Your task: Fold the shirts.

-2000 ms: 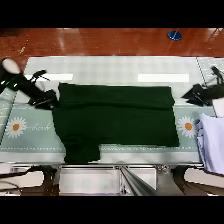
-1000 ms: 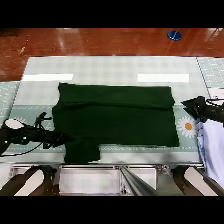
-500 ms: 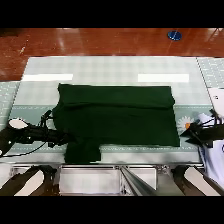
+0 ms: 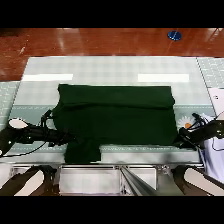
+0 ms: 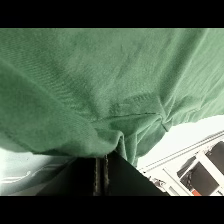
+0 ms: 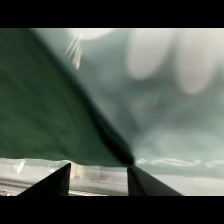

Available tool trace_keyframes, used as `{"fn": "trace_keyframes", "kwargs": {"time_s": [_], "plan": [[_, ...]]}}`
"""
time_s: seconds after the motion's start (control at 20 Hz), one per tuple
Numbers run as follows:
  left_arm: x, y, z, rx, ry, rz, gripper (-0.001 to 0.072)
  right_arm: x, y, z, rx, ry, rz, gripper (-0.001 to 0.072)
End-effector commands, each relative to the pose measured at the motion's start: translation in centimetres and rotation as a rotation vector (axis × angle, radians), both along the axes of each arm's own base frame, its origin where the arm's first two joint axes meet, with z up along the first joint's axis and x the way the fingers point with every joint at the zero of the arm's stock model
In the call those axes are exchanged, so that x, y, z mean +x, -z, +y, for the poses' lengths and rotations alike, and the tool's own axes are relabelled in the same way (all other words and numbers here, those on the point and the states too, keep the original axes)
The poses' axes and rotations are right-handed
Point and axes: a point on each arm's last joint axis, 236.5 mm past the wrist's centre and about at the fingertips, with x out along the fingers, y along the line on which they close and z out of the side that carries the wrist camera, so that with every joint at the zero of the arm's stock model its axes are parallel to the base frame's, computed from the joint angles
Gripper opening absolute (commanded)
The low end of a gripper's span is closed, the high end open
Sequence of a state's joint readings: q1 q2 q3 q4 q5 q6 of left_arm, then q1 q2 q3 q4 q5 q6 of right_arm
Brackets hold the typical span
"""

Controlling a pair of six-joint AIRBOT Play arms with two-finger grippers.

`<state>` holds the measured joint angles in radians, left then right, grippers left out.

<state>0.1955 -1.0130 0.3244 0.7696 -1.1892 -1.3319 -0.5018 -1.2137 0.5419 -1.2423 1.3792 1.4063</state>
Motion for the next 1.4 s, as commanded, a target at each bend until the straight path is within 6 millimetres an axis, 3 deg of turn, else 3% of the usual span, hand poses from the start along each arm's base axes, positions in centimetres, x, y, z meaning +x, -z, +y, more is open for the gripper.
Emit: {"fn": "trace_keyframes", "kwargs": {"time_s": [0.0,0.05,0.1,0.15,0.25,0.35,0.5,0.75,1.0,1.15,1.35], "plan": [[0.0,0.0,0.0,0.0,0.001,-0.002,0.0016,4.7,1.3,1.8,0.053,0.056,-0.158,0.0399],[0.3,-0.2,0.1,0.002,0.003,-0.011,0.0016,5.5,1.0,2.2,0.079,0.062,-0.195,0.0309],[0.9,-0.5,0.3,0.004,-0.002,-0.025,0.0016,6.4,0.4,2.6,0.103,0.057,-0.229,0.0161],[1.8,-1.1,0.6,0.005,-0.011,-0.048,0.0016,7.1,-0.3,2.7,0.122,0.047,-0.257,0.0076],[4.1,-2.9,1.6,0.007,-0.026,-0.106,0.0016,8.6,-2.0,2.4,0.138,0.004,-0.304,0.0023],[6.5,-5.4,2.5,0.012,-0.026,-0.176,0.0016,10.1,-4.0,1.9,0.145,-0.039,-0.35,0.0022],[10.6,-8.8,3.7,0.045,-0.024,-0.295,0.0016,14.1,-7.3,0.9,0.135,-0.033,-0.471,0.0022],[18.0,-9.6,3.8,0.056,0.018,-0.341,0.0016,21.1,-11.2,0.8,0.215,0.06,-0.634,0.0023],[25.0,-6.8,3.1,0.043,0.016,-0.288,0.0016,25.6,-9.1,1.6,0.229,0.027,-0.634,0.0023],[27.9,-5.4,3.0,0.039,0.009,-0.274,0.0016,28.5,-7.6,1.2,0.233,0.09,-0.638,0.0023],[30.9,-4.5,3.5,0.045,-0.009,-0.291,0.0016,30.4,-6.2,0.4,0.23,0.117,-0.621,0.0023]]}}
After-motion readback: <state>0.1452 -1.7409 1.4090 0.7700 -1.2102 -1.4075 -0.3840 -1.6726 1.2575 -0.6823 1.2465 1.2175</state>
